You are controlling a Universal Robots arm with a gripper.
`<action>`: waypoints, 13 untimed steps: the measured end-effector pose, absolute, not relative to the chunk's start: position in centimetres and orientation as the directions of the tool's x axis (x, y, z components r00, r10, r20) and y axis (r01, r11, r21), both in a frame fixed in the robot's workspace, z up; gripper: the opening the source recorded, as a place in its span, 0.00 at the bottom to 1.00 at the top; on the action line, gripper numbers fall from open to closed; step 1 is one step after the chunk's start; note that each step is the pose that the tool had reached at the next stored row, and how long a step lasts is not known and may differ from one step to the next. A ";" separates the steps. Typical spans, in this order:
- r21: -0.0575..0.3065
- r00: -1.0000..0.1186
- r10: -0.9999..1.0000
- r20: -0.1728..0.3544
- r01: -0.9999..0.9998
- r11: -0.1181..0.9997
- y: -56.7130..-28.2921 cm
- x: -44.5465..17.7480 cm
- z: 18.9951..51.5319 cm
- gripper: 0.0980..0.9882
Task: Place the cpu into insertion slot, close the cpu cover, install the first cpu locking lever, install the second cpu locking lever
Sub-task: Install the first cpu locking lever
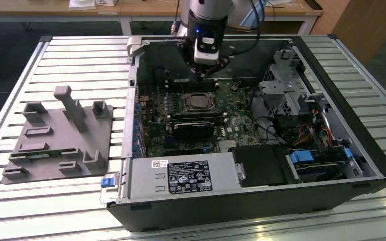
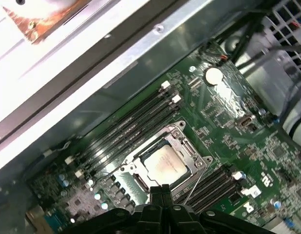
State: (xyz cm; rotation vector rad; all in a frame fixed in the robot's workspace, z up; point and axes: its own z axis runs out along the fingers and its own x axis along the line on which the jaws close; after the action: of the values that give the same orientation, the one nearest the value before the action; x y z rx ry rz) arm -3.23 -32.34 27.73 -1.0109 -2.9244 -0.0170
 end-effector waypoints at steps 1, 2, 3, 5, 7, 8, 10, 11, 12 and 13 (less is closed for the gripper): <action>-0.005 -0.796 0.603 0.048 0.603 0.797 -32.3 -3.2 27.7 0.02; -0.005 -0.807 0.588 0.048 0.589 0.808 -32.3 -3.2 27.7 0.02; -0.005 -0.818 0.573 0.048 0.574 0.819 -32.3 -3.2 27.7 0.02; -0.005 -0.836 0.546 0.048 0.547 0.837 -32.3 -3.2 27.7 0.02; -0.005 -0.849 0.526 0.048 0.526 0.850 -32.3 -3.2 27.7 0.02; -0.004 -0.854 0.518 0.047 0.519 0.855 -32.3 -3.2 27.7 0.02; -0.004 -0.861 0.506 0.046 0.506 0.862 -32.3 -3.3 27.7 0.02; -0.004 -0.865 0.499 0.046 0.500 0.866 -32.3 -3.3 27.7 0.02; -0.004 -0.870 0.491 0.046 0.492 0.871 -32.3 -3.3 27.7 0.02; -0.004 -0.875 0.481 0.046 0.482 0.876 -32.3 -3.3 27.7 0.02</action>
State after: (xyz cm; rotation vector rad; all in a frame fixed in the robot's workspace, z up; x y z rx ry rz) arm -3.31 -32.34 27.66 -0.7698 -2.9990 -0.0123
